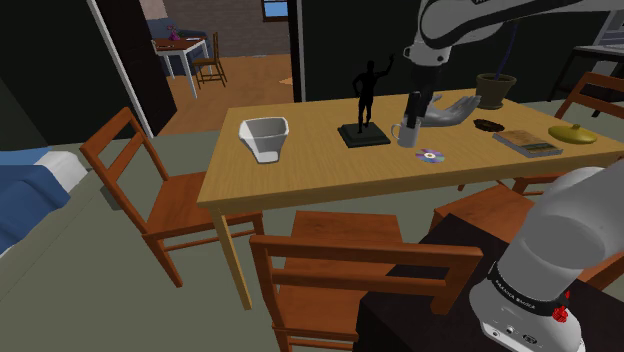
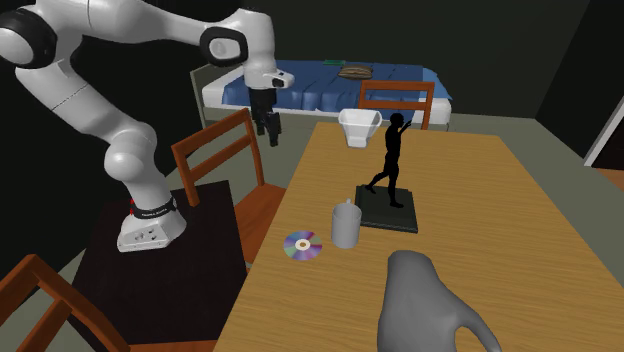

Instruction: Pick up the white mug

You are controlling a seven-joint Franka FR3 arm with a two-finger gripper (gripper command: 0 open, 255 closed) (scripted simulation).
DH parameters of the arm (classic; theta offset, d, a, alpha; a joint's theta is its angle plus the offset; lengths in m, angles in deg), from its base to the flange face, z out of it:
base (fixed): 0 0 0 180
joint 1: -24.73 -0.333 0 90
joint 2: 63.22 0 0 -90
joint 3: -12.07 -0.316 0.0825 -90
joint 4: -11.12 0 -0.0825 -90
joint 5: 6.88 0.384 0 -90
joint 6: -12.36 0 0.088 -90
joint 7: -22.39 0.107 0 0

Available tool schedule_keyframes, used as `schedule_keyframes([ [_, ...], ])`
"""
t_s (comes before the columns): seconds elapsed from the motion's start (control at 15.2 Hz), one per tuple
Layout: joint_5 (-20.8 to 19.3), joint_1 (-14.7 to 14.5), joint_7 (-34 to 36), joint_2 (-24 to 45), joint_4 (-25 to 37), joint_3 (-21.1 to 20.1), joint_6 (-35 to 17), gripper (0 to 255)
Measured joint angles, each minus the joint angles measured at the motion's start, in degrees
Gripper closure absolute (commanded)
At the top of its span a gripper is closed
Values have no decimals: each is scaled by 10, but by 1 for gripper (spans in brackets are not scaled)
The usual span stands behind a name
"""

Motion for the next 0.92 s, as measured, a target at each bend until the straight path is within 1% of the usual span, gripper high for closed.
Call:
schedule_keyframes([
  [0.13,-3,4,-26,40,17,20,-20,0],
  [0.46,2,11,-86,132,73,61,-51,0],
  [0.66,15,18,-131,198,119,86,-65,0],
  [0.92,41,31,-186,286,181,109,-81,0],
])
